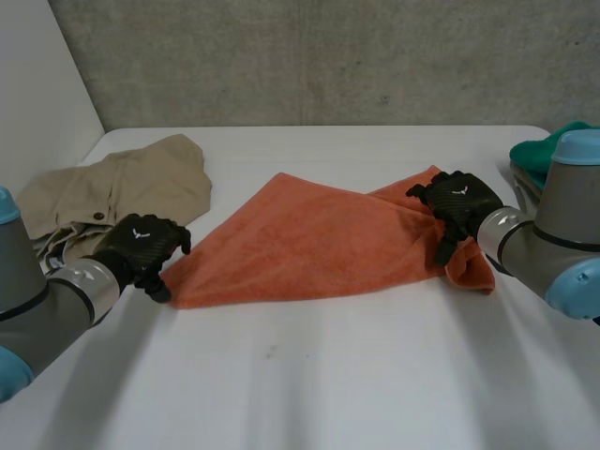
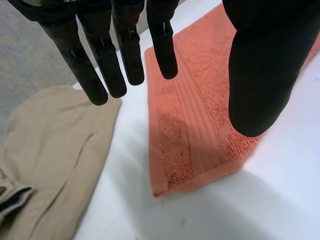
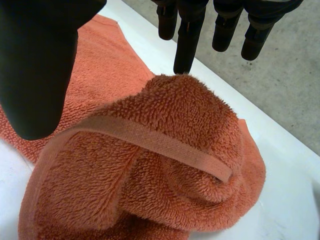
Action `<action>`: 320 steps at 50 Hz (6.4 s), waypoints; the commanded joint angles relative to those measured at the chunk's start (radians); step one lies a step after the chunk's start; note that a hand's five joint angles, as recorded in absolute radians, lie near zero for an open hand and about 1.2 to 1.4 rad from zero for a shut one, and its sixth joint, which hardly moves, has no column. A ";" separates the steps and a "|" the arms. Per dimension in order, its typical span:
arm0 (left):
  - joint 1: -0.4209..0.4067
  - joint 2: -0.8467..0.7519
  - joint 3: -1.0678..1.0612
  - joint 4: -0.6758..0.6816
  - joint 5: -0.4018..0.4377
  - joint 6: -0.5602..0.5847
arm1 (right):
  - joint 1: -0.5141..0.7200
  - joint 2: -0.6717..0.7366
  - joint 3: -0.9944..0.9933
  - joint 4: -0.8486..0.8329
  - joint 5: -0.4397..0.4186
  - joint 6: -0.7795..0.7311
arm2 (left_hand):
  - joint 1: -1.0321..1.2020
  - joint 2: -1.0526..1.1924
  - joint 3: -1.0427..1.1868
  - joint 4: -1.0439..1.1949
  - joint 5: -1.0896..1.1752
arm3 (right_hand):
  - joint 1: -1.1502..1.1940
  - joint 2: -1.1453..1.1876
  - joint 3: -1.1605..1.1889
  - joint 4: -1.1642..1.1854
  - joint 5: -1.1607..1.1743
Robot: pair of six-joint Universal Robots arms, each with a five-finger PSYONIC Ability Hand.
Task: Fold the laundry.
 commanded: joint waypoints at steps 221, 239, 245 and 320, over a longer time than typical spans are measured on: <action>-0.150 -0.388 1.405 0.168 -0.301 -0.237 | -0.016 -0.060 -0.539 -0.463 0.233 -0.199 | 0.852 0.853 0.844 0.862 0.866 | 1.174 0.899 1.186 1.184 1.179; -0.080 -0.262 0.851 0.138 -0.246 -0.258 | -0.038 -0.140 -0.143 -0.284 0.070 -0.170 | 0.852 0.853 0.844 0.862 0.866 | 1.174 0.899 1.186 1.184 1.179; -0.046 -0.259 0.589 0.166 -0.181 -0.246 | -0.064 -0.055 -0.005 -0.236 0.043 -0.156 | 0.852 0.853 0.844 0.862 0.866 | 1.174 0.899 1.186 1.184 1.179; -0.125 -0.231 0.982 -0.286 -0.269 0.207 | -0.156 -0.079 -0.307 0.037 0.167 -0.499 | 0.852 0.853 0.844 0.862 0.866 | 1.174 0.899 1.186 1.184 1.179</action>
